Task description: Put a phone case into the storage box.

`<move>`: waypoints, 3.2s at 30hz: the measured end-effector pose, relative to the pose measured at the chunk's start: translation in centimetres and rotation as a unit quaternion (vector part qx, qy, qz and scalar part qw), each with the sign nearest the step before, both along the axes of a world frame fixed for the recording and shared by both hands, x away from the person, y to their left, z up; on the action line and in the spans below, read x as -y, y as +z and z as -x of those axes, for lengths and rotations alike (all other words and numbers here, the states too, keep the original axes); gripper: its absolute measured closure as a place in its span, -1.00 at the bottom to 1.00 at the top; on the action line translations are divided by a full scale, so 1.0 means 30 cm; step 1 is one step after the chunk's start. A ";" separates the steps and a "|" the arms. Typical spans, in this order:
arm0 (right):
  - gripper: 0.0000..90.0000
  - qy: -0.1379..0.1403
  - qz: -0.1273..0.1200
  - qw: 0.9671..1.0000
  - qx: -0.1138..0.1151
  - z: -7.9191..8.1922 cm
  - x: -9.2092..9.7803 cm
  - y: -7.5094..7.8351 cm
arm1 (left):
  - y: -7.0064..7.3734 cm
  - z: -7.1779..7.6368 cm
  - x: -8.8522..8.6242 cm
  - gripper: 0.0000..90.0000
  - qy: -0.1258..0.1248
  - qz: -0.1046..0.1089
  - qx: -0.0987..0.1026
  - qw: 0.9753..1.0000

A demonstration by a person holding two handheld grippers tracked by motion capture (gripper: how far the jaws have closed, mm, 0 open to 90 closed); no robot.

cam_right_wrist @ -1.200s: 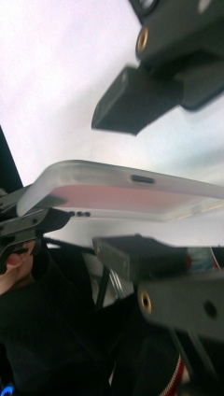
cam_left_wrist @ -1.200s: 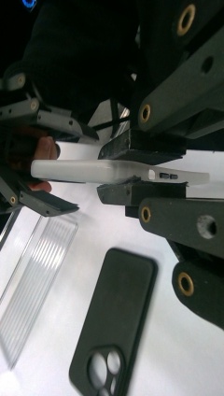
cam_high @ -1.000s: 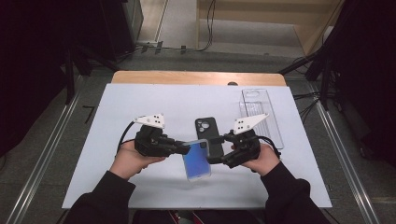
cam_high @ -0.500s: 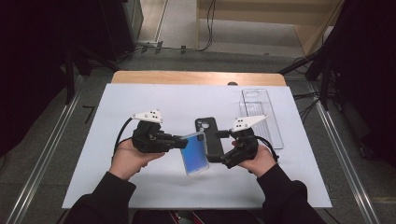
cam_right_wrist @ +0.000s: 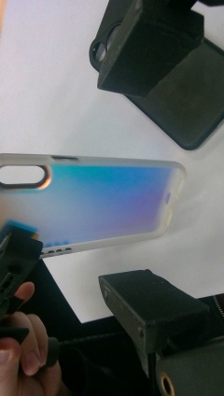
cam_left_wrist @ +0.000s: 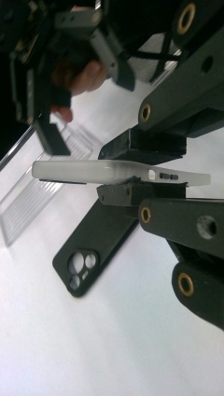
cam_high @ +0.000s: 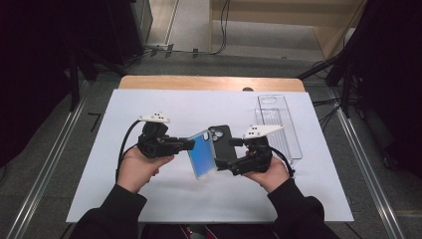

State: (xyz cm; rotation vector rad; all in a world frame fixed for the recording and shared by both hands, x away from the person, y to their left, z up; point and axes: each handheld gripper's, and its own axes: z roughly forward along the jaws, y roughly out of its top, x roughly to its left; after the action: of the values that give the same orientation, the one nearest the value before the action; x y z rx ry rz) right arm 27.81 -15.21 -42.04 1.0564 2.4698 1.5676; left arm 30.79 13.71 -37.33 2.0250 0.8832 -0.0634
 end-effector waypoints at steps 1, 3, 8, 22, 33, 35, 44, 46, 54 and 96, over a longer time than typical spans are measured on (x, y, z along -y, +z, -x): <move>-0.87 -0.007 0.003 1.000 0.002 0.002 -0.005 0.001 | 0.002 0.000 -0.001 0.80 0.007 0.000 -0.002 1.000; -0.87 -0.020 0.004 1.000 0.001 0.007 -0.013 0.001 | 0.004 -0.002 -0.002 0.80 0.016 0.003 -0.006 1.000; -0.87 -0.039 0.006 0.999 0.004 0.019 -0.037 -0.010 | 0.002 -0.002 0.006 0.80 0.034 -0.012 -0.011 0.999; -0.87 -0.083 0.037 0.996 0.014 0.032 -0.113 -0.024 | -0.004 0.011 0.034 0.80 0.056 -0.013 -0.018 0.998; -0.87 -0.094 0.038 0.995 0.012 0.030 -0.142 -0.014 | -0.017 0.029 0.069 0.80 0.051 -0.014 -0.024 0.998; -0.87 -0.094 0.039 0.995 0.012 0.030 -0.148 -0.013 | -0.016 0.032 0.072 0.80 0.051 -0.011 -0.024 0.998; -0.87 -0.096 0.052 0.994 0.017 0.031 -0.179 -0.016 | -0.013 0.048 0.081 0.80 0.056 -0.011 -0.028 0.998; -0.84 -0.094 0.054 0.994 0.016 0.031 -0.192 -0.020 | -0.014 0.052 0.084 0.80 0.055 -0.011 -0.029 0.998; -0.71 -0.099 0.059 0.993 0.026 0.031 -0.204 -0.024 | -0.013 0.067 0.095 0.80 0.053 -0.007 -0.030 0.998; -0.67 0.021 0.023 0.999 0.021 -0.024 -0.043 0.024 | -0.048 0.077 -0.023 -0.30 -0.089 -0.025 0.020 0.996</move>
State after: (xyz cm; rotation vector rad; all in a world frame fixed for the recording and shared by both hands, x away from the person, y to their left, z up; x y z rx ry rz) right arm 28.52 -13.93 -41.33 0.9617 2.5031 1.5209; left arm 28.47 14.39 -38.77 2.1399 0.6851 -0.1005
